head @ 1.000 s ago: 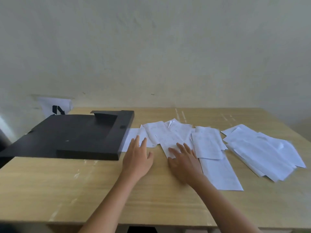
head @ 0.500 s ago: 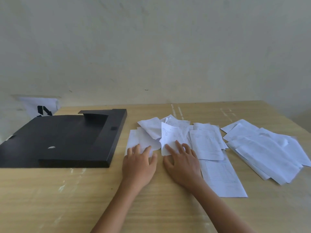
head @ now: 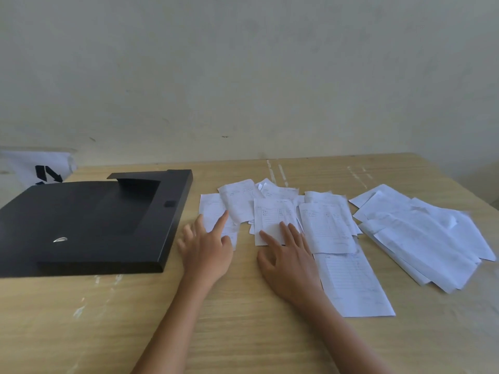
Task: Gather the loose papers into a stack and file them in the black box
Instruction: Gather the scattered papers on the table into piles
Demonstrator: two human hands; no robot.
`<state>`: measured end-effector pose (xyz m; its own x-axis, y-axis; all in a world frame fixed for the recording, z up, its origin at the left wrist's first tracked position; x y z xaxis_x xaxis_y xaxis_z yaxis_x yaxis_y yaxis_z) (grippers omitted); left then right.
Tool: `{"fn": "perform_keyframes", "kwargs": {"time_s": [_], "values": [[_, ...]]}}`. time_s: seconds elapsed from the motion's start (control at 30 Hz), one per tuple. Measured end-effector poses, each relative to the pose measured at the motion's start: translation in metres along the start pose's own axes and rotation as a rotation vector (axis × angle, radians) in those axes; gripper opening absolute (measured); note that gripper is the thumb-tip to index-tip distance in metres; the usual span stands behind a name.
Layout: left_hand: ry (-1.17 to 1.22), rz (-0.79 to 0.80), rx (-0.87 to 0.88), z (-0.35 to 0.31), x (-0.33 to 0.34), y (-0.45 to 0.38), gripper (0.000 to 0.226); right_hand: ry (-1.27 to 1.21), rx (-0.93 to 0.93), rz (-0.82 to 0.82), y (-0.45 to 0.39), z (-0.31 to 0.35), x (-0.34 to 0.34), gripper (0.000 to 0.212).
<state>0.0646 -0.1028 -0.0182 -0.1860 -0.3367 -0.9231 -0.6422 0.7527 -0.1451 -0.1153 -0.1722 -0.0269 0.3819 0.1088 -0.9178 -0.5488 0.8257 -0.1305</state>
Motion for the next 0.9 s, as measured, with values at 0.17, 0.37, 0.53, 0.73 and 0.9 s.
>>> {"fn": "perform_keyframes", "kwargs": {"time_s": [0.17,0.37,0.53,0.73,0.9], "values": [[0.014,0.073,0.032,-0.009,0.012,-0.003,0.046,0.011,-0.039,-0.020,-0.002,0.002,0.000,0.057],[0.039,-0.067,0.052,-0.010,0.004,-0.011,0.045,0.019,-0.040,-0.054,-0.003,0.003,0.001,0.054],[0.020,0.075,0.032,-0.025,0.021,-0.026,0.057,-0.146,-0.043,-0.127,-0.003,0.001,-0.015,0.047],[-0.008,0.073,0.044,-0.028,0.021,-0.024,0.069,0.036,0.217,-0.277,0.011,-0.073,-0.058,0.045],[-0.023,0.194,0.092,-0.044,0.028,-0.021,0.047,0.174,0.300,-0.073,0.008,-0.103,-0.055,0.047]]}}
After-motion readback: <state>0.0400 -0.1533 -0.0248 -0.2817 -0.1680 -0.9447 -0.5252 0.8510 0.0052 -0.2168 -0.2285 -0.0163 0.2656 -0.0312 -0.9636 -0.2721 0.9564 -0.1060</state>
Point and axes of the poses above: each hand's wrist, its own y-axis away from the middle knuckle, its own x-axis out of the palm, z = x × y, the point moved 6 cm from there along -y, towards the middle knuckle, and after that the axes turned 5 degrees about y, right-handed, at the moved point
